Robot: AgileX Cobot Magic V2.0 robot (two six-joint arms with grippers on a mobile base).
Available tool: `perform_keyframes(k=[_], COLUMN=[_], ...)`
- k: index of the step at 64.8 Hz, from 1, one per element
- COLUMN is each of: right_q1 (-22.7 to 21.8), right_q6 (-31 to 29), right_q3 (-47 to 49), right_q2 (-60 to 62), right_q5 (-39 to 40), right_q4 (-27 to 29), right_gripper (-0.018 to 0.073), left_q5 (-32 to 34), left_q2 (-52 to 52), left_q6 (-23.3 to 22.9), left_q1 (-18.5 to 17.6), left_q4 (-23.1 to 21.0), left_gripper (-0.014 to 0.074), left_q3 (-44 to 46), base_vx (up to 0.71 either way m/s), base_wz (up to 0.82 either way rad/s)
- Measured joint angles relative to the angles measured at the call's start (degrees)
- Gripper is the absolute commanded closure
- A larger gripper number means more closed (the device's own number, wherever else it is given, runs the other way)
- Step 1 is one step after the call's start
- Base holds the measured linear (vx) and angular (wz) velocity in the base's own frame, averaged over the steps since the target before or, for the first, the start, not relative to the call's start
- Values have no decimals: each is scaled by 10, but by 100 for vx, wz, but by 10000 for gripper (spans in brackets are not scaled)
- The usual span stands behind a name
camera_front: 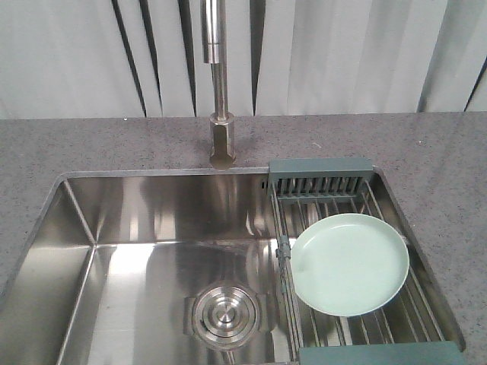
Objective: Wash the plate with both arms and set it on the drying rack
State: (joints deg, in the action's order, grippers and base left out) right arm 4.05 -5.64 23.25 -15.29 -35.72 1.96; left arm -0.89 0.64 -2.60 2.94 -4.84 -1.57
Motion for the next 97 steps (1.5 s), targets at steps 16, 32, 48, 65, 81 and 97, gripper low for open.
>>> perform_keyframes(k=[16, 32, 48, 65, 81, 97], right_q1=[-12, -33, -33, -33, -33, -33], right_q6=[0, 0, 0, -1, 65, 72], right_q3=[-128, -239, -247, -249, -249, -249], right_q2=[77, 150, 160, 160, 160, 160], right_q5=[196, 322, 257, 249, 308, 344], right_q4=[19, 61, 64, 59, -15, -27], right_gripper=[569, 567, 567, 567, 567, 567], left_q5=[0, 0, 0, 0, 0, 0], left_q2=[0, 0, 0, 0, 0, 0], left_q6=[0, 0, 0, 0, 0, 0], left_q1=[0, 0, 0, 0, 0, 0], left_q4=[0, 0, 0, 0, 0, 0], left_gripper=[603, 603, 603, 603, 603, 603], left_q3=[0, 0, 0, 0, 0, 0], base_vx=[0, 0, 0, 0, 0, 0], base_wz=[0, 0, 0, 0, 0, 0])
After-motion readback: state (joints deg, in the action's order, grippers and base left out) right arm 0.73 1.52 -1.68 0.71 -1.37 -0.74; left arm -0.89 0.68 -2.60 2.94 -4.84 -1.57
